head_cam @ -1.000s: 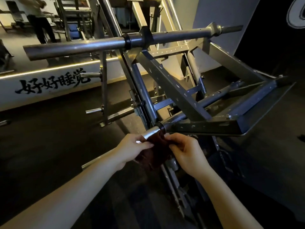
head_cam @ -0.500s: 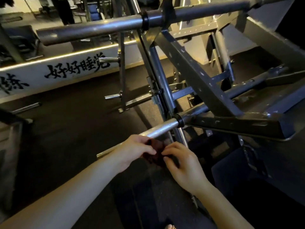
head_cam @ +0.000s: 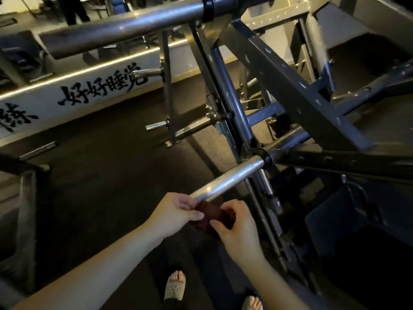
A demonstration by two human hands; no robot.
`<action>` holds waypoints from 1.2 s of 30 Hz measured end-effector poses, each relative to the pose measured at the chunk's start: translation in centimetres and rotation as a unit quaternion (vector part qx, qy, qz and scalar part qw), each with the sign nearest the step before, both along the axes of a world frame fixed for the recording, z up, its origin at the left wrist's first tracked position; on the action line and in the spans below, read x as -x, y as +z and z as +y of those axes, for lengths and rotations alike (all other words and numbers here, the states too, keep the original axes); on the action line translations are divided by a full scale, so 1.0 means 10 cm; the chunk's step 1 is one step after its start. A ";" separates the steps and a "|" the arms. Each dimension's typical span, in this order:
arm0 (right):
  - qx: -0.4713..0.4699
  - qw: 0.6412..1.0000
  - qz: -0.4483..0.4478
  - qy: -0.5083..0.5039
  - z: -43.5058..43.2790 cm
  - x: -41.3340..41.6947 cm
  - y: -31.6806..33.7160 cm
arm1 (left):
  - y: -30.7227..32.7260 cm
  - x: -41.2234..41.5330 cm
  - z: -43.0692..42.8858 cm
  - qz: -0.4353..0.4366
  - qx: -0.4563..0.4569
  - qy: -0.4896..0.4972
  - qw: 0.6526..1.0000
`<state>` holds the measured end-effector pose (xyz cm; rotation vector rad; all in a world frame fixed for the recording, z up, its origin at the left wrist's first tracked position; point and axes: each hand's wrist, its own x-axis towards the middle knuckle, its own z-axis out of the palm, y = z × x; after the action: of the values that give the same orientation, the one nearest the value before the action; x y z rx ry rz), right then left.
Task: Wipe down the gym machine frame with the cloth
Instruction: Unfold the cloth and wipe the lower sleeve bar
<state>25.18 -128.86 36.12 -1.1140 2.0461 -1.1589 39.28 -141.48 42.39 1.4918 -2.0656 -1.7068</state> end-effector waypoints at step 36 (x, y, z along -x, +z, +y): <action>-0.023 0.952 0.270 -0.142 -0.68 -0.99 -0.52 | -0.55 -0.06 -1.34 -0.022 0.031 -0.364 0.931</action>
<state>35.10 -135.62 30.89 -1.2441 2.7113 -1.0003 39.84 -154.89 36.88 0.7696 -2.8968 -1.7633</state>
